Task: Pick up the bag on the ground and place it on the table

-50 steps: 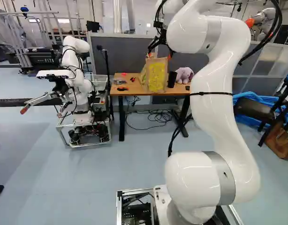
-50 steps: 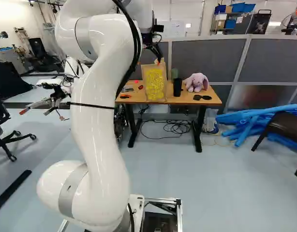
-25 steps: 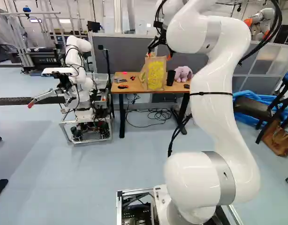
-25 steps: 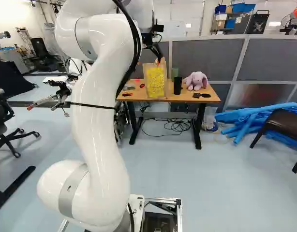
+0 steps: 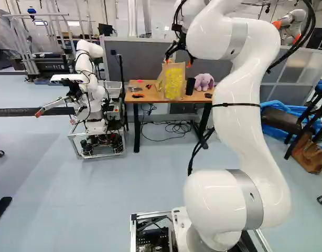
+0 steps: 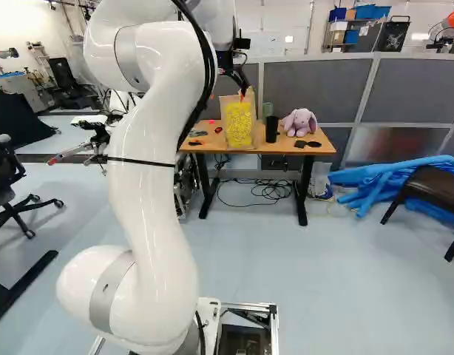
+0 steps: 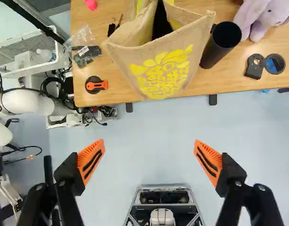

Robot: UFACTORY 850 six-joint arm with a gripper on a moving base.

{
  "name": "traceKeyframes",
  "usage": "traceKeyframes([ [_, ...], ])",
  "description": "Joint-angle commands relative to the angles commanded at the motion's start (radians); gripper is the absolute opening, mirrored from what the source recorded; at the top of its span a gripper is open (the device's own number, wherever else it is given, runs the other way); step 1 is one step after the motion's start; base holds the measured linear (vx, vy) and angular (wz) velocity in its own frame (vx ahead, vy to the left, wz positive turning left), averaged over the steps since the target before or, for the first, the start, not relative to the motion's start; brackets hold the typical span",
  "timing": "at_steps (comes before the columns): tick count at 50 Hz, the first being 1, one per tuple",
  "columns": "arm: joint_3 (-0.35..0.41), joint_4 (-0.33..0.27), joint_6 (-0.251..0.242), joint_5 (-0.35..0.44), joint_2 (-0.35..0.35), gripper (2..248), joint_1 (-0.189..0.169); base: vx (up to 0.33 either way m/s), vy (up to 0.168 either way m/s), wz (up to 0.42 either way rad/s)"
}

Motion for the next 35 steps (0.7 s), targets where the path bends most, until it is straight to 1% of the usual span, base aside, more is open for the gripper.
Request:
traceKeyframes([
  [18, 0.04, -0.002, 0.0, 0.039, 0.018, 247, 0.002, 0.0, 0.0, 0.0],
  [35, 0.112, -0.007, 0.0, 0.109, 0.05, 247, 0.006, 0.0, 0.0, 0.0],
])
